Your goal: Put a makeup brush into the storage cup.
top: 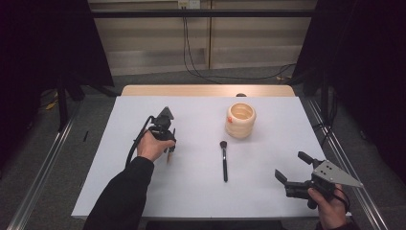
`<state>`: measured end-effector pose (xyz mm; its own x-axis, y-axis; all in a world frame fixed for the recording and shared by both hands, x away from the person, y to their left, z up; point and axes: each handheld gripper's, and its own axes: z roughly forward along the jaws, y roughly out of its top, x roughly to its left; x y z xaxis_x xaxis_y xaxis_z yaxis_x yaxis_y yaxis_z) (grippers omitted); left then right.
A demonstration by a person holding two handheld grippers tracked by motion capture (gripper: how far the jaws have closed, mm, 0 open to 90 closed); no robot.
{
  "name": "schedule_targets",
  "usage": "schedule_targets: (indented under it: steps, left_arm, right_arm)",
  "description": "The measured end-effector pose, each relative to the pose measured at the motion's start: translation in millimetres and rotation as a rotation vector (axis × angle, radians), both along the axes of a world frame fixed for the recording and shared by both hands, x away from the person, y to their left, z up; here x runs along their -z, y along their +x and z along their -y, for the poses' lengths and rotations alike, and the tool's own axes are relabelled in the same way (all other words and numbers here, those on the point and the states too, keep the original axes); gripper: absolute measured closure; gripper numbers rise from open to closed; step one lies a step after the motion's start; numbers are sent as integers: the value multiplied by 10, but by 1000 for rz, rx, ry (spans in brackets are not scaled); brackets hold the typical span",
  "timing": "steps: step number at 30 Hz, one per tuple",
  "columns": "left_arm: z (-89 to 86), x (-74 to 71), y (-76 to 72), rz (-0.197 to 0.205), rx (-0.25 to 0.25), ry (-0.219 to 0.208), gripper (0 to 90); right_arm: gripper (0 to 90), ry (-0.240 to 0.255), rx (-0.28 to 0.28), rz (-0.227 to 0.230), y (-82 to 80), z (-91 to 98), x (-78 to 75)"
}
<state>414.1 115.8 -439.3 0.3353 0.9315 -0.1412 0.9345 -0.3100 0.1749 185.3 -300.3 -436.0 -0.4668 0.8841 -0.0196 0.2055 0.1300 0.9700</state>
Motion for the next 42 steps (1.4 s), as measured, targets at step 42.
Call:
schedule_targets:
  steps: [42]
  left_arm:
    - [-77, 71, -6, 28, 53, -10, 835]
  right_arm:
    - [0, 5, 3, -12, 2, -6, 6]
